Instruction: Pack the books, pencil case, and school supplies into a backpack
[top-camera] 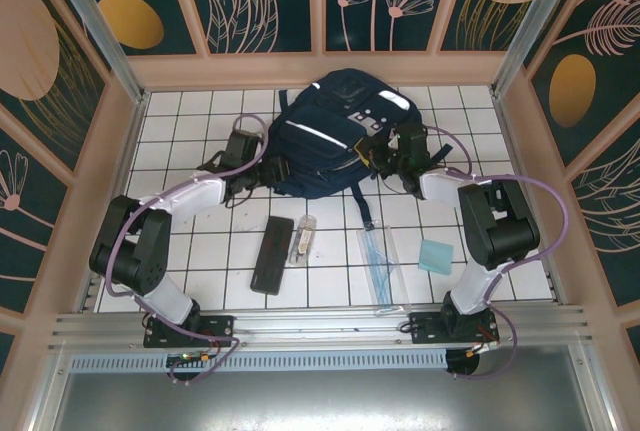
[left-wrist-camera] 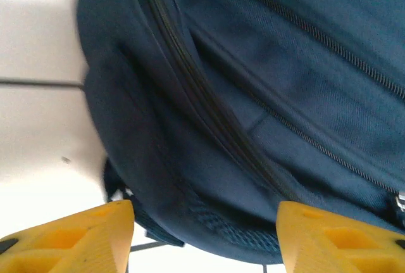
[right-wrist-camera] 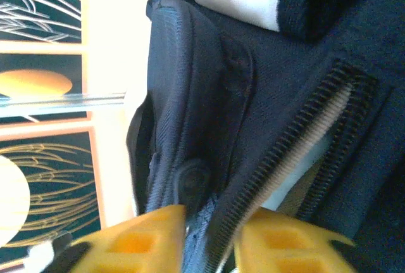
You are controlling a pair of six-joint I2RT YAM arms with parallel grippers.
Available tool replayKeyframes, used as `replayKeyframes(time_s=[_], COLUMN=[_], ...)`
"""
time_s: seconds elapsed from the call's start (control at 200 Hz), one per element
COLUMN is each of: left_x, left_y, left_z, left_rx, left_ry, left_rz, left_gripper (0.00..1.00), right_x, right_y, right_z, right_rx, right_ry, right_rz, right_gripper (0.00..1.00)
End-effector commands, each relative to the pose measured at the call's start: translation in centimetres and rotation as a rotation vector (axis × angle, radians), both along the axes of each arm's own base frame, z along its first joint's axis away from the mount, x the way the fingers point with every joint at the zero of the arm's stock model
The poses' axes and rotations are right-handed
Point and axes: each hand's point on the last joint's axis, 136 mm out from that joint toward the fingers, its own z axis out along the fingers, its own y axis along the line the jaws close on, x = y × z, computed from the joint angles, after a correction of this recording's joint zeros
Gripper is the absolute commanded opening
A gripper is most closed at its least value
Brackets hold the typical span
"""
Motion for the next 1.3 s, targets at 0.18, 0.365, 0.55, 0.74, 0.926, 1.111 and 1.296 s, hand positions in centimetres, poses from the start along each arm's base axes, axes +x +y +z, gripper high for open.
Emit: replayKeyframes(time_s=[0.18,0.365,0.55,0.74,0.926,1.111,1.296], left_x=[0.2,0.0,0.0,0.0,0.9,2.0,0.8], left_y=[-5.8,-7.4,-7.6,-5.7,-4.9,-5.2,-5.3], left_z=[-1.6,-1.9,-2.3,-4.5,-6.6,-3.3,4.7], left_rx=[-0.179,-0.216,-0.209,-0.089,-0.025,-0.011,-0.066], left_ry=[-0.001,0.006,0.009,0.036,0.072,0.041,-0.039], left_rz=[-0.074,-0.111,-0.117,-0.073,-0.038,-0.041,-0.062], left_gripper=[0.20,0.19,0.19,0.28,0.32,0.48,0.61], right_x=[0.2,0.3,0.4,1.3,1.3,1.3,2.7], right_y=[4.6,8.0,8.9,6.4,5.4,5.5,4.9], right_z=[2.6,2.2,2.9,9.3,11.6,9.9,8.6], right_rx=[0.055,0.058,0.079,0.178,0.183,0.205,0.186], right_ry=[-0.111,-0.114,-0.154,-0.263,-0.250,-0.203,-0.190], right_rz=[0.055,0.104,0.103,0.079,0.080,0.067,-0.004], right_gripper=[0.42,0.43,0.16,0.00,0.00,0.00,0.00])
